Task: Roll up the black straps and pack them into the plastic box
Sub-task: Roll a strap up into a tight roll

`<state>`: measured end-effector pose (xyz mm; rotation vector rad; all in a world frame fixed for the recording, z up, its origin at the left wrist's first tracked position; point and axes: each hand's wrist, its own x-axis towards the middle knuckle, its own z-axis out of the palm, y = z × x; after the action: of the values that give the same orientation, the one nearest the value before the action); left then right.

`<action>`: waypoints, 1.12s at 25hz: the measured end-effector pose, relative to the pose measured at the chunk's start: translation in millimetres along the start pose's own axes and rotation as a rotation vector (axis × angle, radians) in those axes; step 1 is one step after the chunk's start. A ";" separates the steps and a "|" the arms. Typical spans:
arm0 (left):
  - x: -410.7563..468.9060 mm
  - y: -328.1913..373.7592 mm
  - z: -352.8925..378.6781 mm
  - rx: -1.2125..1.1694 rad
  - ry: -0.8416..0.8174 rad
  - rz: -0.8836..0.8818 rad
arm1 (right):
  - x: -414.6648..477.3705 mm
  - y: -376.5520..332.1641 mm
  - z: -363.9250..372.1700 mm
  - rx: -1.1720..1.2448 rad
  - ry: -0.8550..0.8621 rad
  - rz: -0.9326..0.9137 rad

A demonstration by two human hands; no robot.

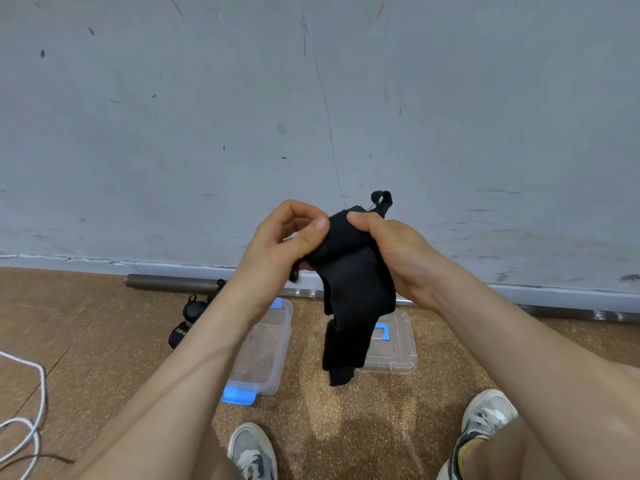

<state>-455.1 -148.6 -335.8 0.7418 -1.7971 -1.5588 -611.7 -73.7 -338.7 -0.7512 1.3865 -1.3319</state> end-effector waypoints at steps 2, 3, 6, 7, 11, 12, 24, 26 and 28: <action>-0.7 1.9 -3.6 0.032 -0.011 -0.084 | -0.6 0.9 -0.2 -0.031 -0.036 -0.038; -1.4 3.0 -3.0 0.057 -0.002 -0.075 | -1.3 1.7 0.4 -0.022 -0.045 -0.048; -3.1 6.5 -1.4 0.036 0.077 0.030 | -2.9 4.5 1.5 0.107 -0.047 -0.056; -3.3 6.9 -1.1 0.056 0.097 0.064 | -2.5 4.6 1.0 0.141 -0.064 -0.067; -4.5 3.1 1.7 0.251 0.135 0.179 | 1.8 5.2 -7.2 0.093 -0.163 -0.137; -5.5 2.5 2.8 0.310 0.138 0.218 | 3.5 4.9 -9.1 0.077 -0.160 -0.159; -4.5 2.6 -1.4 0.393 0.136 0.219 | 3.2 -0.9 -16.5 -0.071 -0.193 -0.250; -5.4 1.2 0.0 0.477 0.076 0.259 | -0.5 -6.7 -18.8 -0.377 -0.195 -0.269; -6.7 -1.5 2.9 0.584 -0.002 0.318 | -1.6 -5.8 -14.8 -0.701 -0.179 -0.302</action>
<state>-453.1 -141.8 -338.2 0.6617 -2.2687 -0.8307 -626.3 -68.6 -334.8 -1.5576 1.6461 -0.9467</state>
